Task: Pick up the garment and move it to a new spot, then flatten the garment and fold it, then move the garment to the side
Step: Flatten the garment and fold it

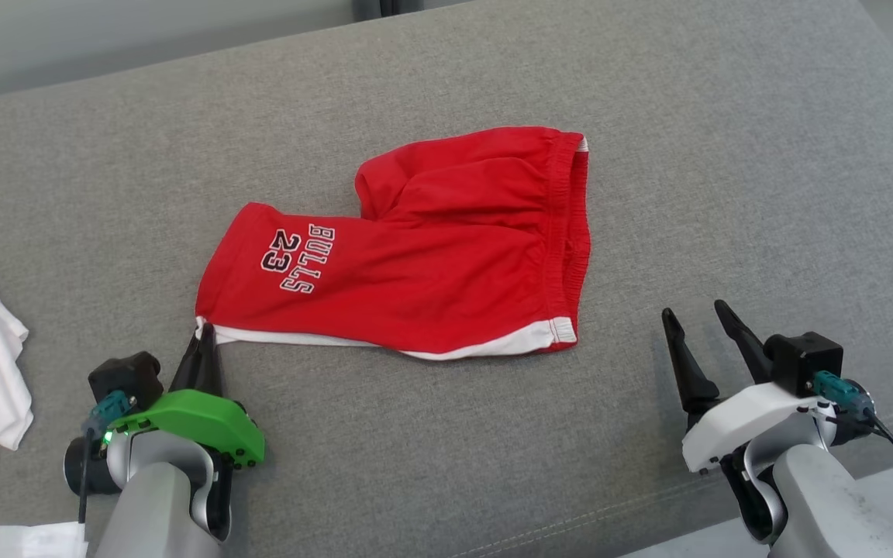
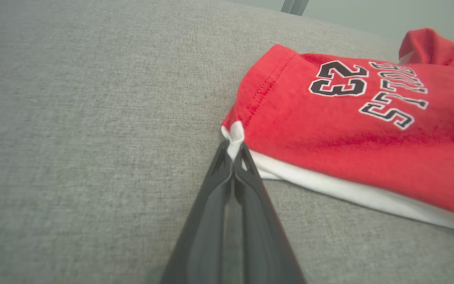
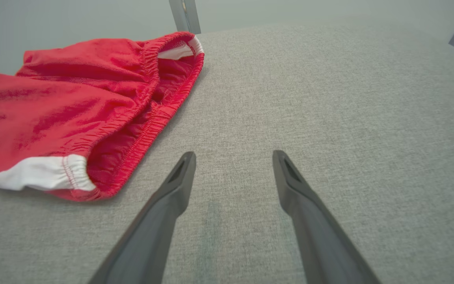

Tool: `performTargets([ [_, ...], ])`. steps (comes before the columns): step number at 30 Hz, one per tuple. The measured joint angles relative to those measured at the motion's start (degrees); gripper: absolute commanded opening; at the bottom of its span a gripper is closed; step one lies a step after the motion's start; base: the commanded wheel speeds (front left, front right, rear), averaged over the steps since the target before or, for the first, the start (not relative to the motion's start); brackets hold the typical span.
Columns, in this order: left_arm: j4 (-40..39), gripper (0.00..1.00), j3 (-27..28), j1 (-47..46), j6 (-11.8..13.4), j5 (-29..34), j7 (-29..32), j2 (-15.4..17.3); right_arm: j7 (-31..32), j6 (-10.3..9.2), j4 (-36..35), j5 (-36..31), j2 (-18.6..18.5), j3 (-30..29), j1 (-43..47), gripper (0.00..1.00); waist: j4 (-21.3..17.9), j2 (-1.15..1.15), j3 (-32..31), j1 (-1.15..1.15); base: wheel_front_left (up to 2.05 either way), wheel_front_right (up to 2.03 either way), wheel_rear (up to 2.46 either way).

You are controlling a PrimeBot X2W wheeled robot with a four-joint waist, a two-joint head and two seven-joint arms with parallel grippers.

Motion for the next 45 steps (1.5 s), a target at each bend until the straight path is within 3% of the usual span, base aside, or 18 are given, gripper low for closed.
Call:
performTargets([
  [12,-1.76,0.00,-1.77,6.37,4.55,-3.90,0.00,-0.03,-0.01,0.00,1.64,0.27,0.94,1.69,0.94,1.00,4.30,0.00,-4.12,0.00,0.00,0.00,0.00],
  [26,-6.10,0.00,-7.66,11.32,7.58,-7.44,0.01,-0.04,0.00,0.00,1.42,2.45,1.18,6.15,1.63,1.00,6.32,0.00,-7.70,0.00,0.00,0.00,0.00],
  [27,-6.54,0.04,-7.90,11.34,7.79,-7.45,0.00,-0.03,0.00,0.00,1.38,2.75,1.21,6.79,1.36,1.00,6.61,0.00,-7.61,0.00,0.00,0.00,0.00],
  [28,-6.94,0.44,-8.20,11.33,8.04,-7.48,0.00,-0.04,0.00,0.00,1.32,3.12,1.23,7.44,1.03,1.00,6.90,0.00,-7.52,0.00,0.00,0.00,0.00],
  [29,-7.32,1.00,-8.45,11.34,8.12,-7.48,0.01,-0.04,0.00,0.00,1.24,3.49,1.25,8.06,0.63,1.00,7.22,0.00,-7.41,0.00,0.00,0.00,0.00],
  [45,-13.37,1.00,-13.79,11.72,7.56,-6.80,0.01,-0.01,0.00,-0.01,12.07,13.93,2.30,14.12,-5.04,1.00,13.59,0.00,-5.94,0.00,0.00,0.00,0.00],
])
